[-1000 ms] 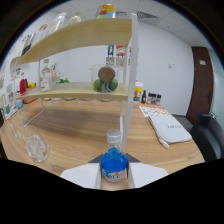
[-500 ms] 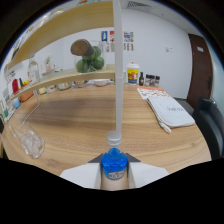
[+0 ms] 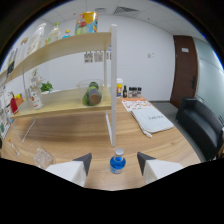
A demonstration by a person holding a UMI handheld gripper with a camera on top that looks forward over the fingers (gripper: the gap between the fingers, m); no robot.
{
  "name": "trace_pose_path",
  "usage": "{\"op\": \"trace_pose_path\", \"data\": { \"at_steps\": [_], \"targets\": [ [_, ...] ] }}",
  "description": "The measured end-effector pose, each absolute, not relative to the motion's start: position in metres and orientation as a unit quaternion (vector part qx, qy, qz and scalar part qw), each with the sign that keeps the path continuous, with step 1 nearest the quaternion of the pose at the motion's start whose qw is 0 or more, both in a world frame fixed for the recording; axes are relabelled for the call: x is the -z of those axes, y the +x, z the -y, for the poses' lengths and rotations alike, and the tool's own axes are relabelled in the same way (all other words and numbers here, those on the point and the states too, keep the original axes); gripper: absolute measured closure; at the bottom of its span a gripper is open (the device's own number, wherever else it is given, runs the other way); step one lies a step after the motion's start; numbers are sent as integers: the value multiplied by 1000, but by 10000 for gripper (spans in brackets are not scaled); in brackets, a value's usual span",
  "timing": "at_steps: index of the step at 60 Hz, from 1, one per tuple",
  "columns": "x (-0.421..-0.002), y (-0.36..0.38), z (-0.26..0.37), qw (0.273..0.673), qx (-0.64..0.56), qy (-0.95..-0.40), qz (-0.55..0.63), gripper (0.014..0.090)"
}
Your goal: Make me a cup of Mount Fuji.
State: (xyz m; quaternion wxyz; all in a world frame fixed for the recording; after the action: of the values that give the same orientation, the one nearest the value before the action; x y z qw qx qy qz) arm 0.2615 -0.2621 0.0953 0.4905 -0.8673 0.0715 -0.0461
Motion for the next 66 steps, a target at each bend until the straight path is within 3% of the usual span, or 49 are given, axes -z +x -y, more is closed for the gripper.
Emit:
{"op": "trace_pose_path", "data": {
  "at_steps": [13,23,36,49,59,66],
  "targets": [
    [-155,192,275,518,39,-850,-87,199],
    [-157,117,272,521,16,-850,-77,195],
    [-156,40,260,490,5,-869,-63,197],
    [-249,-19,246,494,-4,-869,-32,191],
    [-336,-51,221,529,-26,-848,-16,189],
    [-390,-63,195,582,-27,-813,-7,188]
  ]
}}
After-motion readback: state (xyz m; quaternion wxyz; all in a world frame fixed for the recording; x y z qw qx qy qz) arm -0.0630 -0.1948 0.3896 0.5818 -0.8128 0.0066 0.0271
